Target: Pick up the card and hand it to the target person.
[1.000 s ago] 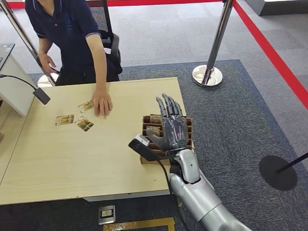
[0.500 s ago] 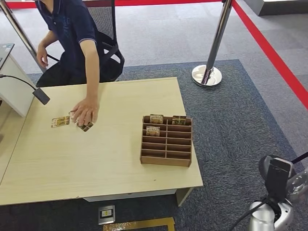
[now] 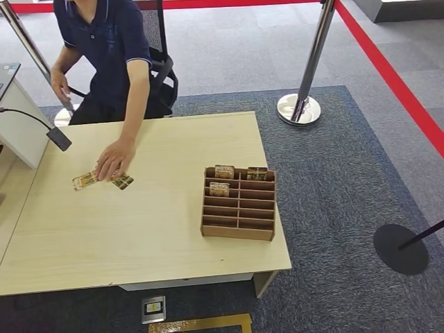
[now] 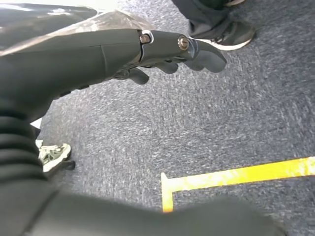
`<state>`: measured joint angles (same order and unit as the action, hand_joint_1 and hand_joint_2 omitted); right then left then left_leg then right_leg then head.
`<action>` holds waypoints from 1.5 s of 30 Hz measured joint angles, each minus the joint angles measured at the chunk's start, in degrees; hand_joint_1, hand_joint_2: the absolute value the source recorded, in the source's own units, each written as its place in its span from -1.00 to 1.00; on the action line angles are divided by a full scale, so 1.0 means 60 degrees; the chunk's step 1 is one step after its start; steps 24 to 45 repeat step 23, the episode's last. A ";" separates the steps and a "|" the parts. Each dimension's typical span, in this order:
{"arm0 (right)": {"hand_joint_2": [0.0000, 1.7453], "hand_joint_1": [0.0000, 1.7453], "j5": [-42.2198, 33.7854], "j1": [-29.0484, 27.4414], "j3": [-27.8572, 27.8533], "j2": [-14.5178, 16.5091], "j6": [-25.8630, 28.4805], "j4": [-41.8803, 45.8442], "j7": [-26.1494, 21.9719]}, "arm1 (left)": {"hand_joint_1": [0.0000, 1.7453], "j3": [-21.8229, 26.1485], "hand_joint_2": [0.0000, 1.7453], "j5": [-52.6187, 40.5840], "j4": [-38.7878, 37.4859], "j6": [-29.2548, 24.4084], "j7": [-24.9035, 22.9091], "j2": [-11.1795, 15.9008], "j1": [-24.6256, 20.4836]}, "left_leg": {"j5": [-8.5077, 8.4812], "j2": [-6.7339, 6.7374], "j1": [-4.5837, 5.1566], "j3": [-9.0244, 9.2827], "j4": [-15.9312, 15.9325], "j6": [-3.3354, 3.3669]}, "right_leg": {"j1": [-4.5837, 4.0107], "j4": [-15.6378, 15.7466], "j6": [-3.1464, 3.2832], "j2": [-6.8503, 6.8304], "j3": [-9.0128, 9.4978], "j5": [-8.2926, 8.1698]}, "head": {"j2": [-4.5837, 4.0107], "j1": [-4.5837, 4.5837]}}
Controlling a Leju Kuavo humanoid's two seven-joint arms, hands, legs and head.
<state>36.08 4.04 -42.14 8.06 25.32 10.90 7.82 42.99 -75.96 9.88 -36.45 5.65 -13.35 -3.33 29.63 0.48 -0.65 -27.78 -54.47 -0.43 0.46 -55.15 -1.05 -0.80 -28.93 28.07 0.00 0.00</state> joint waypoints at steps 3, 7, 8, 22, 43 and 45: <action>1.00 -1.00 0.0208 0.0011 0.0227 -0.0053 -0.0282 0.0043 -0.0341 | -1.00 -0.0014 1.00 -0.0018 0.0013 0.0002 0.0003 0.0025 0.0004 | -0.0004 0.0003 0.0004 -0.0008 -0.0001 0.0002 | -0.0006 -0.0010 0.0002 0.0005 -0.0010 -0.0001 | 0.0000 0.0000; 1.00 -1.00 -0.0955 0.0089 0.1736 -0.0213 -0.1172 -0.0089 -0.0839 | -1.00 -0.1502 1.00 0.2859 -0.0098 0.1274 0.0110 0.0334 -0.0018 | -0.0006 0.0004 0.0013 -0.0010 0.0000 0.0004 | -0.0005 -0.0009 -0.0001 0.0007 -0.0011 -0.0004 | 0.0000 0.0000; 1.00 -1.00 -0.1039 0.0141 0.1900 -0.0238 -0.1154 -0.0091 -0.0894 | -1.00 -0.1790 1.00 0.4526 -0.0106 0.1279 0.0134 0.0344 -0.0019 | -0.0005 0.0004 0.0015 -0.0007 0.0001 0.0003 | -0.0004 -0.0008 -0.0002 0.0005 -0.0007 -0.0004 | 0.0000 0.0000; 1.00 -1.00 0.0930 0.0092 0.0420 -0.0192 -0.0666 -0.0059 -0.0639 | -1.00 -0.0333 1.00 0.0263 -0.0001 0.0118 0.0060 0.0099 -0.0012 | -0.0004 -0.0001 0.0022 -0.0003 0.0001 0.0002 | 0.0003 -0.0009 -0.0004 0.0000 -0.0008 -0.0002 | 0.0000 0.0000; 1.00 -1.00 0.0930 0.0085 0.0419 -0.0188 -0.0663 -0.0057 -0.0644 | -1.00 -0.0333 1.00 0.0263 -0.0001 0.0117 0.0059 0.0098 -0.0012 | -0.0004 -0.0001 0.0022 -0.0004 0.0000 0.0002 | 0.0003 -0.0009 -0.0004 -0.0001 -0.0008 -0.0002 | 0.0000 0.0000; 1.00 -1.00 0.0930 0.0085 0.0419 -0.0188 -0.0663 -0.0057 -0.0644 | -1.00 -0.0333 1.00 0.0263 -0.0001 0.0117 0.0059 0.0098 -0.0012 | -0.0004 -0.0001 0.0022 -0.0004 0.0000 0.0002 | 0.0003 -0.0009 -0.0004 -0.0001 -0.0008 -0.0002 | 0.0000 0.0000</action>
